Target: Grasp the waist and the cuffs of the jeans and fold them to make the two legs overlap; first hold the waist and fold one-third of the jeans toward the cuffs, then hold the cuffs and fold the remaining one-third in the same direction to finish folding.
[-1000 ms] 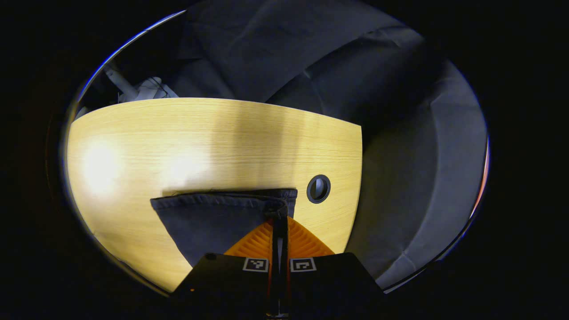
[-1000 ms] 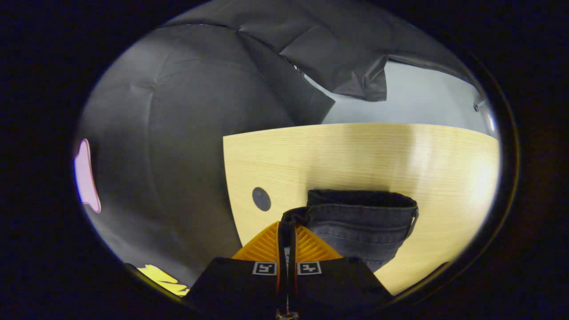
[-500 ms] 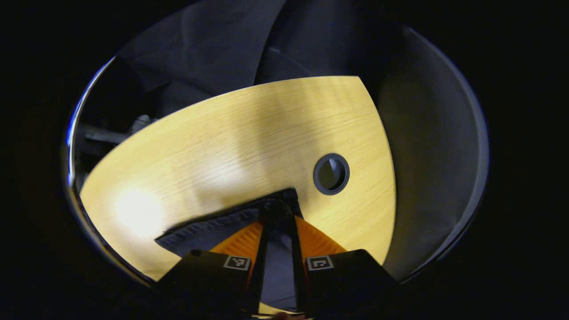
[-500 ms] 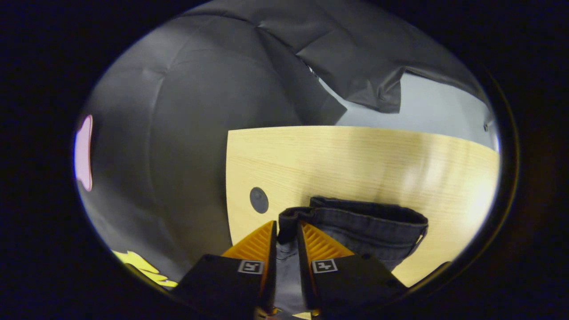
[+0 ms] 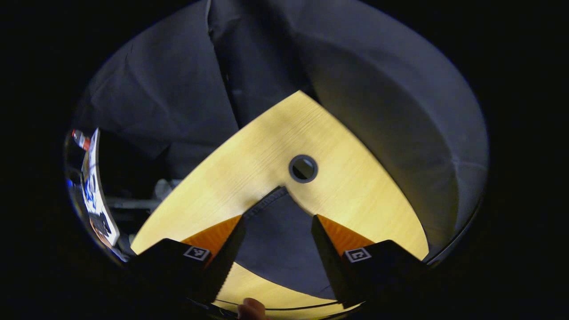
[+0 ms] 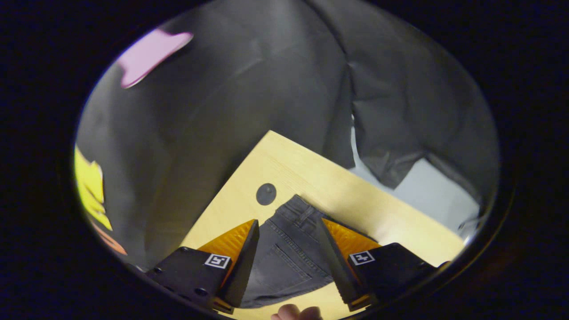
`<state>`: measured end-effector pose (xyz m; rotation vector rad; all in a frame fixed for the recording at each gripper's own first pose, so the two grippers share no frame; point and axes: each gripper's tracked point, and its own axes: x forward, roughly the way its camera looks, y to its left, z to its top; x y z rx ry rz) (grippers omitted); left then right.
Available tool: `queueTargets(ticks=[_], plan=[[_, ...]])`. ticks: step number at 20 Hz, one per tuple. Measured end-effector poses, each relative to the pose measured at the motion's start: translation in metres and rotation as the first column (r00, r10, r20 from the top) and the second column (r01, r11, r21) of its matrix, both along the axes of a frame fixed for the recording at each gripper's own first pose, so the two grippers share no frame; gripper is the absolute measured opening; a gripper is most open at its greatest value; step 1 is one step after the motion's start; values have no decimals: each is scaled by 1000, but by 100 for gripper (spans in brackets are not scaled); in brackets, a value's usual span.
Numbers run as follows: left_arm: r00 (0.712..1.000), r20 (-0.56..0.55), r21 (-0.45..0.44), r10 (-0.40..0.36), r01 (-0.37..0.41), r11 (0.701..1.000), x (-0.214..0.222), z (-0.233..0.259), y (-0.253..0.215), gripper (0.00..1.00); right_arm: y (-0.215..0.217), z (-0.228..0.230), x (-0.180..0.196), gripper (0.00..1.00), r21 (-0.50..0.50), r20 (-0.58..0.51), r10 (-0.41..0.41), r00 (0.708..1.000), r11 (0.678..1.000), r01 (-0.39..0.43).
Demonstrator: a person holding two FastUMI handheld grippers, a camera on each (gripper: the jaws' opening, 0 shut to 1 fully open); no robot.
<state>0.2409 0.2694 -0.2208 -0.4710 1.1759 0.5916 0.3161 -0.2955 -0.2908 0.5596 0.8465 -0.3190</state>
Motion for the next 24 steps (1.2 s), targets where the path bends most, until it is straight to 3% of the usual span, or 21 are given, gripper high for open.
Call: queueTargets(ticks=[1, 3, 4, 7, 11, 14, 15, 17, 18, 20, 24], plan=[[997, 64, 18, -40, 39, 999, 4, 26, -7, 98, 3, 15, -6, 75, -82, 34, 63, 997, 995, -60], [966, 234, 53, -110, 100, 994, -4, 70, -33, 98, 14, 45, -20, 76, -230, 96, 179, 979, 961, -153], [938, 313, 78, -151, 133, 988, 5, 85, -37, 98, 22, 66, -33, 84, -287, 131, 222, 966, 941, -178], [843, 452, 224, -293, 210, 952, -30, 149, -77, 98, 46, 104, -71, 84, -395, 216, 322, 922, 892, -219], [701, 555, 372, -448, 273, 887, -80, 182, -137, 98, 66, 115, -108, 85, -449, 318, 394, 862, 864, -229], [594, 603, 416, -532, 335, 845, -116, 192, -194, 98, 71, 113, -133, 84, -426, 338, 389, 857, 876, -229], [572, 602, 434, -557, 350, 830, -129, 192, -213, 97, 69, 108, -140, 85, -403, 336, 373, 865, 887, -226], [542, 610, 450, -579, 365, 815, -147, 181, -241, 98, 68, 103, -159, 85, -315, 337, 313, 888, 926, -207], [539, 629, 420, -560, 370, 828, -156, 174, -257, 98, 74, 93, -164, 85, -267, 333, 282, 900, 943, -197], [555, 657, 341, -510, 385, 858, -173, 160, -286, 98, 75, 67, -169, 85, -206, 304, 235, 923, 962, -177], [595, 626, 341, -504, 372, 863, -188, 137, -297, 98, 30, 15, -167, 85, -124, 229, 119, 966, 988, -92]])
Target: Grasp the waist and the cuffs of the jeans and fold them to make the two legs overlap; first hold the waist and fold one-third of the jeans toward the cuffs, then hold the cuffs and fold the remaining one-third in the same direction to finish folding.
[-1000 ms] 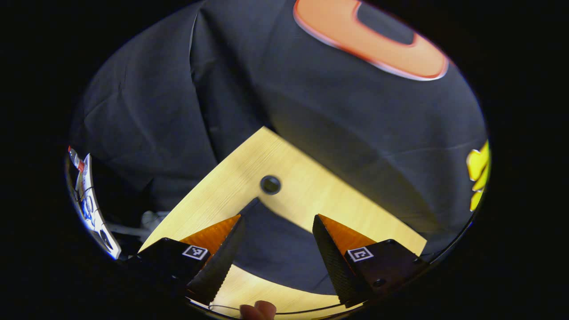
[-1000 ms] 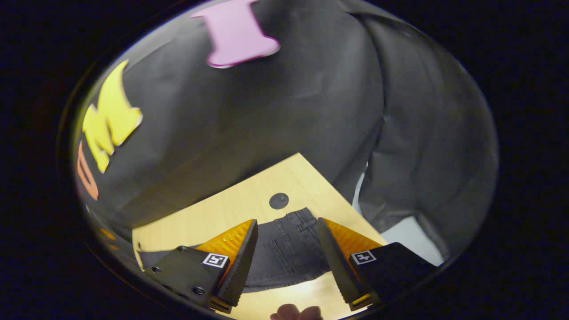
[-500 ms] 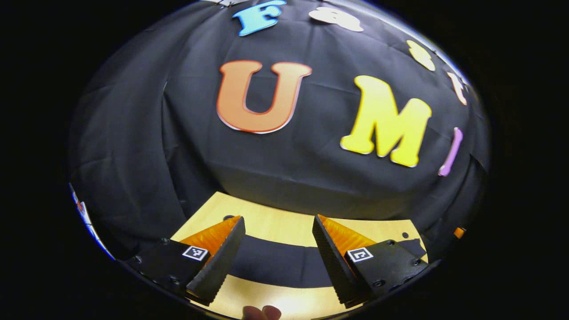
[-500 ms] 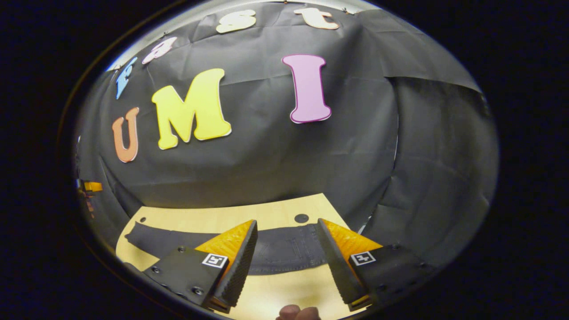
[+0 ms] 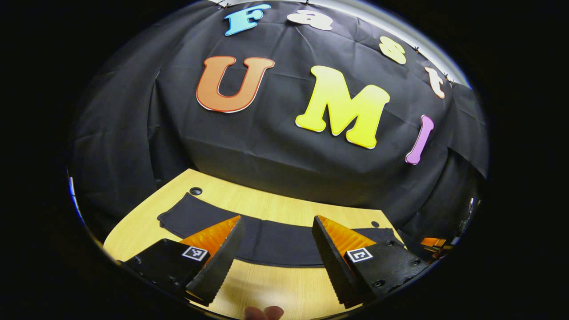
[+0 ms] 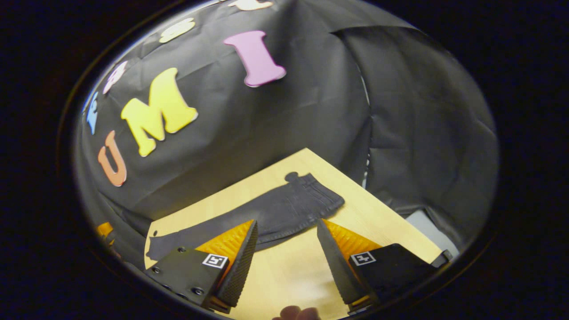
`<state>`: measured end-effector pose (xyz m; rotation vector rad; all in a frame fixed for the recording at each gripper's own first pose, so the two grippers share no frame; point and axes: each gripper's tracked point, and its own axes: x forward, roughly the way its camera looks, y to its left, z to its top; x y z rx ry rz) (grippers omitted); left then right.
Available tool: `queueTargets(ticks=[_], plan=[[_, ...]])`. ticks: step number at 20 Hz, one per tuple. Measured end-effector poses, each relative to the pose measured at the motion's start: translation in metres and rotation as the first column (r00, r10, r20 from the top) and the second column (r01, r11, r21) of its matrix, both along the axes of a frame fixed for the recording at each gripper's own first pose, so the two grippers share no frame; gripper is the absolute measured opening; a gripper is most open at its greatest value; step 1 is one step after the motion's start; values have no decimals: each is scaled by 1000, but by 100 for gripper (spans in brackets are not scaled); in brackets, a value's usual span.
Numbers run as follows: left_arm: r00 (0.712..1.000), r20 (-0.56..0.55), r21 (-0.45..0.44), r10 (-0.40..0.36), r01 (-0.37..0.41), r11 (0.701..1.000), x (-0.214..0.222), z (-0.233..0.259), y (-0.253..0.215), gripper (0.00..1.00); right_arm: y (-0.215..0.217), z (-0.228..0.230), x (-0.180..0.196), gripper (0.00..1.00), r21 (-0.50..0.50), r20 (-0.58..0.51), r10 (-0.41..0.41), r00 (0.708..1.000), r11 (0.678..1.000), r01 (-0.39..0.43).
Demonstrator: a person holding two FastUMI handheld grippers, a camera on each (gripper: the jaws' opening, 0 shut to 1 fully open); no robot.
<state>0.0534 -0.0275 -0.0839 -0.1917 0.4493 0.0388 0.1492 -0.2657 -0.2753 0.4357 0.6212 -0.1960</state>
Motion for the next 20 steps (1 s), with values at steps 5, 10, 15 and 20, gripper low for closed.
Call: queueTargets(ticks=[5, 10, 15, 20], plan=[[999, -53, 61, 11, -8, 998, -19, -12, -8, 98, -38, -62, 45, 85, 83, -66, -72, 995, 994, 77], [990, -135, 86, 32, -20, 996, -35, -34, -11, 98, -67, -103, 83, 85, 221, -118, -179, 977, 954, 202], [985, -165, 101, 50, -33, 994, -38, -40, -13, 98, -79, -123, 108, 85, 322, -149, -248, 957, 903, 284], [980, -185, 109, 74, -55, 993, -44, -43, -9, 98, -76, -129, 125, 85, 369, -143, -254, 957, 883, 290]])
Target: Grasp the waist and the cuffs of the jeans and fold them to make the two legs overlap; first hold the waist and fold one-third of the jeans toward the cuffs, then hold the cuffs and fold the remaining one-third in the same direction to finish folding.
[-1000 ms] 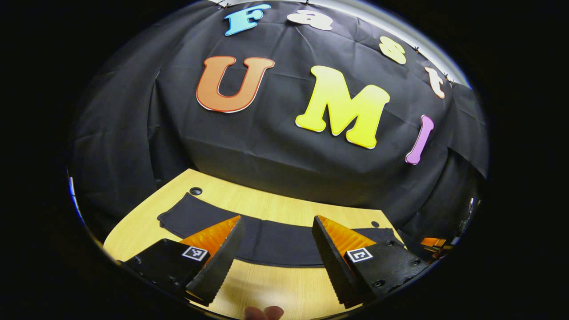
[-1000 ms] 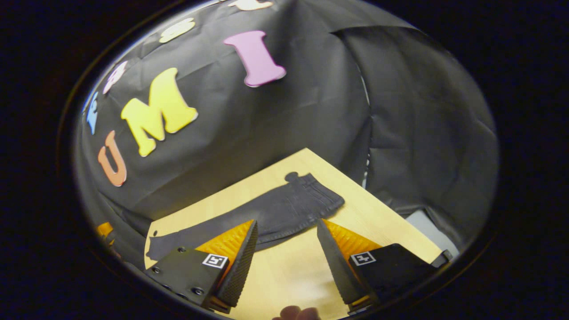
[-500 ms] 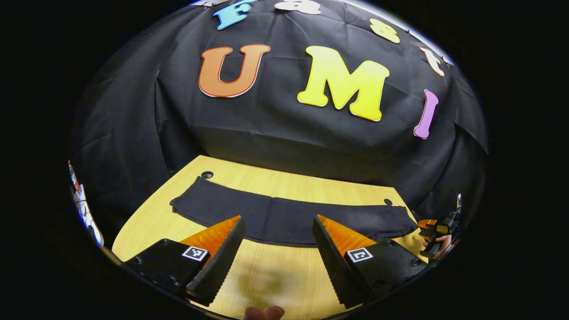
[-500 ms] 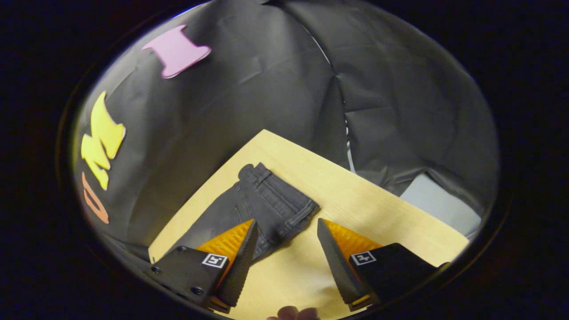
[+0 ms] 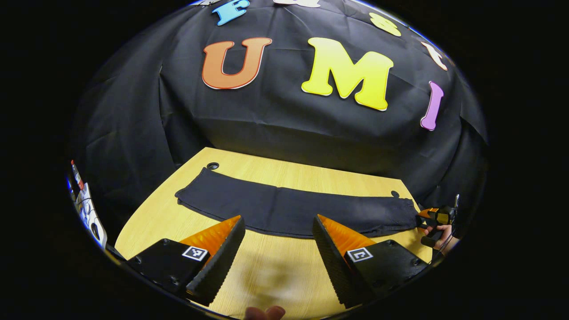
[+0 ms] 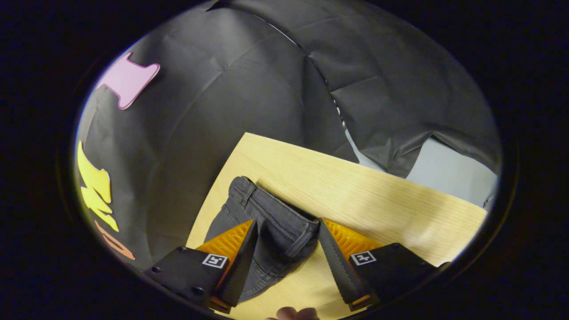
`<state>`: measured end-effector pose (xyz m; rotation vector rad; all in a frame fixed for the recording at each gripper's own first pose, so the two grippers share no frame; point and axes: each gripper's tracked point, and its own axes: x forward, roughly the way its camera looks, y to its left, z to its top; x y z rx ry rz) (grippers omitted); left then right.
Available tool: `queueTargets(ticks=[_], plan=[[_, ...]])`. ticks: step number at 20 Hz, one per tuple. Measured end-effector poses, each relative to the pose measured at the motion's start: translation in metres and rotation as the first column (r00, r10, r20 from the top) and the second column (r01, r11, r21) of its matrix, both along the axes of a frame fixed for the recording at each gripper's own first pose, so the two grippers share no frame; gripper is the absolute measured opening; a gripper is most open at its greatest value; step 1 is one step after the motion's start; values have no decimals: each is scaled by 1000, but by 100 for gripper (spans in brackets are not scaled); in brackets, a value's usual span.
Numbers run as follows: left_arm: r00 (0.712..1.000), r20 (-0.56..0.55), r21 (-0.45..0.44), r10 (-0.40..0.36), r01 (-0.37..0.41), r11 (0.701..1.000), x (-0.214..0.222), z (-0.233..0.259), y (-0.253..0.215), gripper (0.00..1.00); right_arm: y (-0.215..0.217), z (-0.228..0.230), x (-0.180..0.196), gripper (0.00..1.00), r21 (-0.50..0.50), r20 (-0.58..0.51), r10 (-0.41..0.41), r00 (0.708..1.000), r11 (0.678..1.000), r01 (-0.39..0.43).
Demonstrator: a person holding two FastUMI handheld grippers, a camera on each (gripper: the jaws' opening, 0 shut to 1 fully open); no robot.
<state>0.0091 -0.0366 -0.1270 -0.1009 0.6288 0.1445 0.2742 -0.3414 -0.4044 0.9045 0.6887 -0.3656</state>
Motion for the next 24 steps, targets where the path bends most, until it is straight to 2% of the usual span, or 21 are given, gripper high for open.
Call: queueTargets(ticks=[3, 4, 8, 10, 12, 13, 14, 15, 19, 20, 21, 23, 24], plan=[[1000, -3, -6, 17, -17, 1000, -3, 0, 4, 98, -2, -2, 1, 84, -47, -22, 18, 1000, 999, -19], [1000, -4, -7, 22, -22, 1000, -2, -1, 5, 98, -3, -5, 0, 73, -77, -37, 24, 999, 997, -27], [999, -12, -27, 39, -39, 999, -6, -1, 10, 98, 1, -11, 6, 44, -163, -73, 73, 995, 983, -84], [999, -5, -21, 41, -41, 999, -6, 2, 16, 98, 3, -2, 9, 25, -209, -77, 93, 993, 972, -108], [999, 5, -15, 44, -44, 999, -6, 4, 21, 98, 7, 20, 12, 17, -274, -62, 143, 988, 949, -154], [999, 8, -12, 45, -45, 999, -7, 6, 24, 98, 11, 37, 10, 21, -304, -53, 164, 985, 937, -173], [999, 12, -8, 48, -48, 999, -8, 7, 29, 98, 20, 55, 10, 8, -336, -40, 193, 980, 921, -195], [998, 24, -4, 51, -51, 999, -8, 11, 34, 98, 29, 74, 9, 12, -378, -33, 227, 973, 898, -223], [996, 62, -23, 70, -69, 997, -11, 15, 52, 98, 95, 142, 13, 12, -530, 17, 375, 927, 789, -310], [995, 70, -38, 74, -72, 997, -10, 15, 54, 98, 113, 160, 7, 12, -562, 27, 415, 910, 759, -329], [994, 79, -51, 79, -75, 996, -12, 16, 57, 98, 132, 175, 2, 8, -596, 29, 455, 890, 723, -350], [992, 94, -64, 84, -78, 995, -15, 17, 66, 98, 170, 199, -17, 8, -649, 29, 539, 842, 650, -394], [991, 105, -56, 83, -78, 995, -16, 20, 73, 98, 187, 210, -23, 12, -672, 29, 577, 816, 615, -412]])
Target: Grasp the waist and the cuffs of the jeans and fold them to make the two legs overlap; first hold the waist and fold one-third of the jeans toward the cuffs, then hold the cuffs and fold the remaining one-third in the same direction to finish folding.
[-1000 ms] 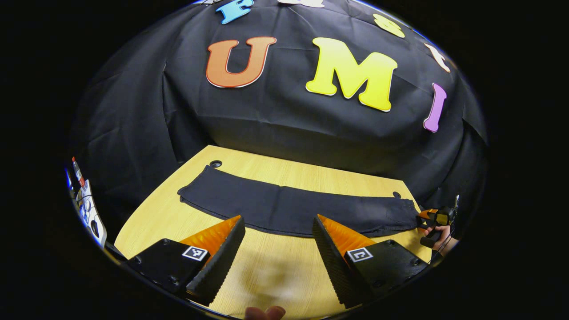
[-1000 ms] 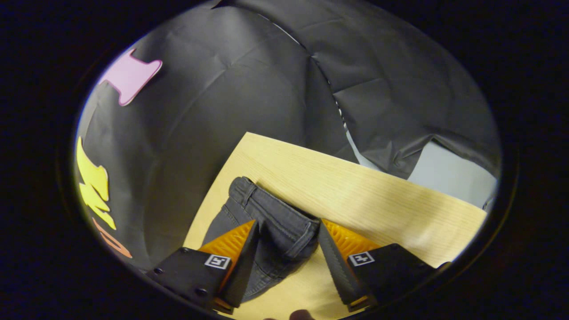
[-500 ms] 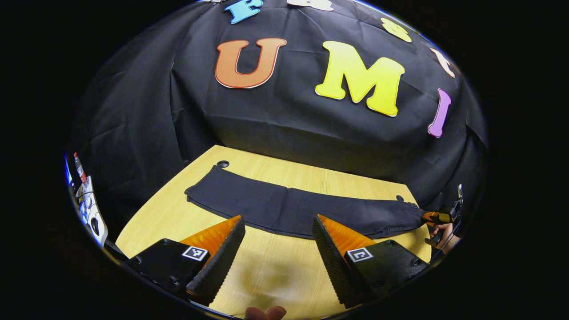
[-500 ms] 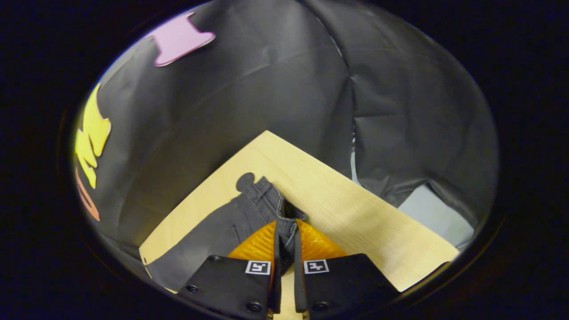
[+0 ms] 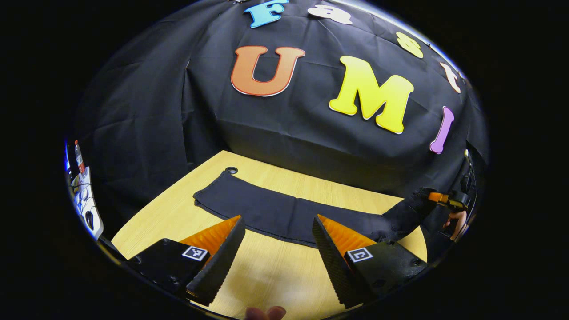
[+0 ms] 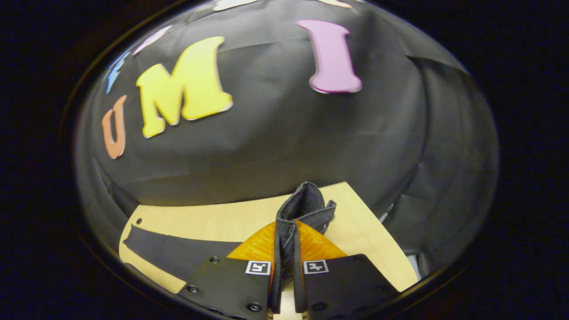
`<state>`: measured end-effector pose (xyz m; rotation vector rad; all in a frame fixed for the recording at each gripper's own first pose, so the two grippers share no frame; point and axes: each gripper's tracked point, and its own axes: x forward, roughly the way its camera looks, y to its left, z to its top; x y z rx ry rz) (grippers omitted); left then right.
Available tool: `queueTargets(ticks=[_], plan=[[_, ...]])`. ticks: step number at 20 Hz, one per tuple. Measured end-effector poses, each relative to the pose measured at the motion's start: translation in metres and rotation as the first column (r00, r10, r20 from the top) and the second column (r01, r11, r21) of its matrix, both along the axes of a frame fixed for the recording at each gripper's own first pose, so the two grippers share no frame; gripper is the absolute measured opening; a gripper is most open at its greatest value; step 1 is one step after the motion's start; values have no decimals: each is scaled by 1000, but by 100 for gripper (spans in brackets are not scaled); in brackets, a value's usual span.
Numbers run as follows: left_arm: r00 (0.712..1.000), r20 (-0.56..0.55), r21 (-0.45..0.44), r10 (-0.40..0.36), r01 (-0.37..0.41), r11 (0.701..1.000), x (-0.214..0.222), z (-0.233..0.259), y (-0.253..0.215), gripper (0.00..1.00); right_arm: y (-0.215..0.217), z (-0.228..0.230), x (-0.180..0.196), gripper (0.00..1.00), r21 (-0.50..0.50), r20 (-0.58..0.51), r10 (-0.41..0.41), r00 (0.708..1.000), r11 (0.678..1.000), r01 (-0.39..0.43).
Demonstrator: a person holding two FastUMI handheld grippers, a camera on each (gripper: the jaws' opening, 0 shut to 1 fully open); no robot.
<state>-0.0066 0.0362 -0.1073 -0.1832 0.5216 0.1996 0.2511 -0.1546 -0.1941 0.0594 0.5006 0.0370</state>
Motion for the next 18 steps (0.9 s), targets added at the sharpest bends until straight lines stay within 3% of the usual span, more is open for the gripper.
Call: queueTargets(ticks=[2, 5, 6, 7, 11, 18], plan=[[999, 39, 32, -3, 2, 999, 0, 11, 17, 98, 40, 20, -16, 8, -34, 21, 87, 996, 996, -87], [997, 74, 93, 3, -10, 996, -4, 22, 48, 97, 105, 28, -25, 16, -32, 23, 187, 982, 982, -186], [997, 79, 106, 3, -12, 994, -8, 25, 57, 98, 135, 26, -27, 8, -26, 19, 217, 976, 976, -216], [997, 79, 111, 7, -16, 994, -11, 25, 66, 98, 164, 21, -34, 12, -25, 11, 246, 969, 969, -246], [995, 68, 51, 67, -70, 996, -23, 19, 102, 98, 262, -46, -46, 12, -46, -55, 321, 945, 945, -324], [984, 19, -12, 176, -176, 984, -43, -5, 155, 98, 334, -170, -71, 8, -170, -217, 364, 905, 899, -403]])
